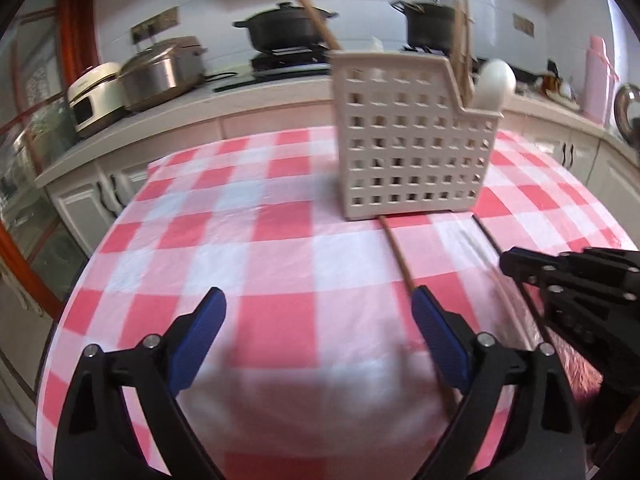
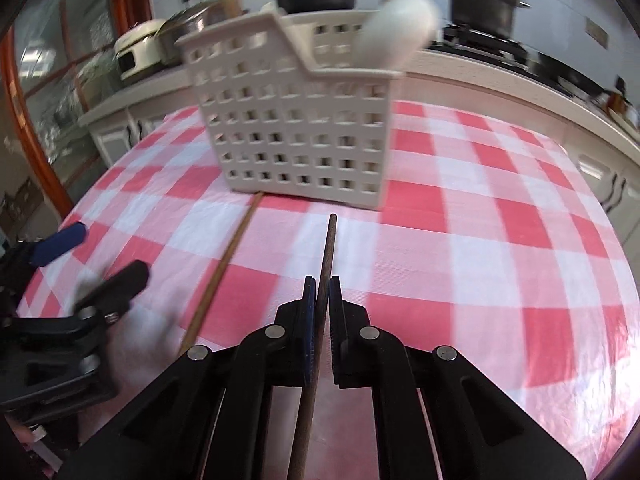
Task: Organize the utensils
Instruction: 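Close the right tool on a chopstick while the left tool grasps another, then lift both held chopsticks upright off the cloth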
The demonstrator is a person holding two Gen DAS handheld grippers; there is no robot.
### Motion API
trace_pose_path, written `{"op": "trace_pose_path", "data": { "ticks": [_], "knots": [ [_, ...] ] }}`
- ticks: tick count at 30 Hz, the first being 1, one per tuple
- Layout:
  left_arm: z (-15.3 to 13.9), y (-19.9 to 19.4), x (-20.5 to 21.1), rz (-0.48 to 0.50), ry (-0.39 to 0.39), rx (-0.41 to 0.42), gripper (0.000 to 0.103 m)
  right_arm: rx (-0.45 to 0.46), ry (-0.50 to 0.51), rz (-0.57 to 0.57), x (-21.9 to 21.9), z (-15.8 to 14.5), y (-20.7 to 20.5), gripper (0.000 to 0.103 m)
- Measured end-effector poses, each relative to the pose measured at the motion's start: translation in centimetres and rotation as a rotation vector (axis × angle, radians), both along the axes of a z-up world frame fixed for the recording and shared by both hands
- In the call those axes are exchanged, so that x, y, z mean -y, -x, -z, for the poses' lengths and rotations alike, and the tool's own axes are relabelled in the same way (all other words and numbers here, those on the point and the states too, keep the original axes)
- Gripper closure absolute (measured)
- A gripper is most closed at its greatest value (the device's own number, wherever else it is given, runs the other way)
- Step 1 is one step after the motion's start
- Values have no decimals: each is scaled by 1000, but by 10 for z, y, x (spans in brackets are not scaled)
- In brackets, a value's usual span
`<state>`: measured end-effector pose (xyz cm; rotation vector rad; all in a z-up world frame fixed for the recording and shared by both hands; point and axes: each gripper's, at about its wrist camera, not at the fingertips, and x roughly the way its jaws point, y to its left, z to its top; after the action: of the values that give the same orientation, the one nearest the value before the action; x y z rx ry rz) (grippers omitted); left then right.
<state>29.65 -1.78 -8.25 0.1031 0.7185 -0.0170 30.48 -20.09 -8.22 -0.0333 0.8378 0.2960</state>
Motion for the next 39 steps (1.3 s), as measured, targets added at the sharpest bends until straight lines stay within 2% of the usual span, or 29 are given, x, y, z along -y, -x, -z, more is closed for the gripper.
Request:
{"op": "trace_pose_path", "data": {
  "ticks": [4, 7, 11, 13, 15, 19, 27, 39],
  "knots": [
    [8, -22, 21, 34, 2, -67, 23, 12, -21, 23, 19, -3, 5, 97],
    [13, -39, 31, 41, -1, -104, 32, 18, -35, 31, 28, -4, 9, 97],
    [21, -57, 45, 55, -5, -166, 51, 25, -48, 32, 36, -6, 13, 97],
    [25, -62, 51, 70, -6, -189, 64, 27, -53, 35, 39, -6, 14, 97],
    [25, -62, 56, 88, -6, -192, 78, 28, -57, 38, 41, -6, 15, 97],
    [26, -60, 62, 111, -10, -194, 94, 29, -62, 42, 42, -5, 16, 97],
    [22, -50, 49, 104, 39, -166, 97, 58, -57, 42, 38, -12, 22, 97],
    [-23, -1, 19, 76, 105, -23, 97, 138, -70, 45, 25, -40, 41, 97]
  ]
}}
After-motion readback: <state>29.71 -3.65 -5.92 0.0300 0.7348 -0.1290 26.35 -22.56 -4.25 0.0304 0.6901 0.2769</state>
